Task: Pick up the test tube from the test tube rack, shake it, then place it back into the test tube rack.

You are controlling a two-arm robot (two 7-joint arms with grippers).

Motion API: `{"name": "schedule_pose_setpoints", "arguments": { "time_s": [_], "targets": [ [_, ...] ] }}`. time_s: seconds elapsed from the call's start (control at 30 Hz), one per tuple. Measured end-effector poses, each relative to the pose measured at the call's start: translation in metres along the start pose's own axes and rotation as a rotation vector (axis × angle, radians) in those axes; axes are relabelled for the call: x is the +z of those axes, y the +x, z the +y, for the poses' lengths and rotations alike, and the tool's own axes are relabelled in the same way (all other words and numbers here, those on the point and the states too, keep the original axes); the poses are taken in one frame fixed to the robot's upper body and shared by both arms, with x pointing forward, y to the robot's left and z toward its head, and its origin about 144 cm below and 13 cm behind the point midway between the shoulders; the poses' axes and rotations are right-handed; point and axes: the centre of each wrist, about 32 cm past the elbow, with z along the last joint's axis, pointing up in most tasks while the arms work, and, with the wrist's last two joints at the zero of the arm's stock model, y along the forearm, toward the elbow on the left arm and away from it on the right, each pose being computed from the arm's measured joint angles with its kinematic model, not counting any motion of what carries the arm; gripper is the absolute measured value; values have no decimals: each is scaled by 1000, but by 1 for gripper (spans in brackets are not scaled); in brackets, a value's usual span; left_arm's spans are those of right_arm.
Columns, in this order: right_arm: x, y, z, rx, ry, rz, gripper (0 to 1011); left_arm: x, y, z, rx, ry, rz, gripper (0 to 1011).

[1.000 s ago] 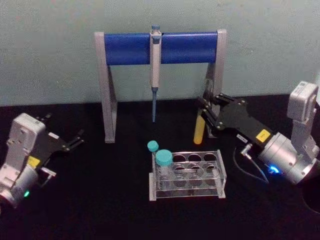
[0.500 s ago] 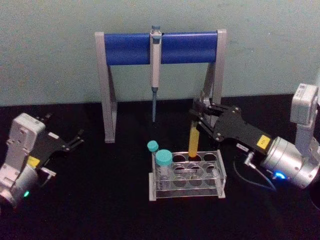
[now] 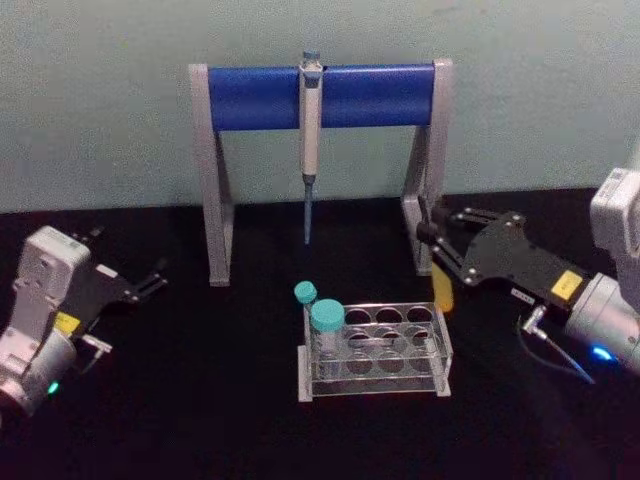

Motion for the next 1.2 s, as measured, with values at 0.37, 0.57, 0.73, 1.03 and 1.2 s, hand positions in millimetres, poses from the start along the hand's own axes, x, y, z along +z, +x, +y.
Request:
{"name": "schedule_pose_setpoints", "arguments": {
  "time_s": [0.37,0.57,0.73,1.03,1.2],
  "targets": [
    [-7,-9,17,-161,48,-118,229,0,0,0,0,0,0,1001],
    [-19,-9,26,-169,138,-21,229,0,0,0,0,0,0,1001],
    [-29,-7,34,-129,210,111,229,0,0,0,0,0,0,1001],
    [-34,-2,35,-19,250,312,229,0,0,0,0,0,0,1001],
    [-33,3,30,41,237,360,229,0,0,0,0,0,0,1001]
  ]
}}
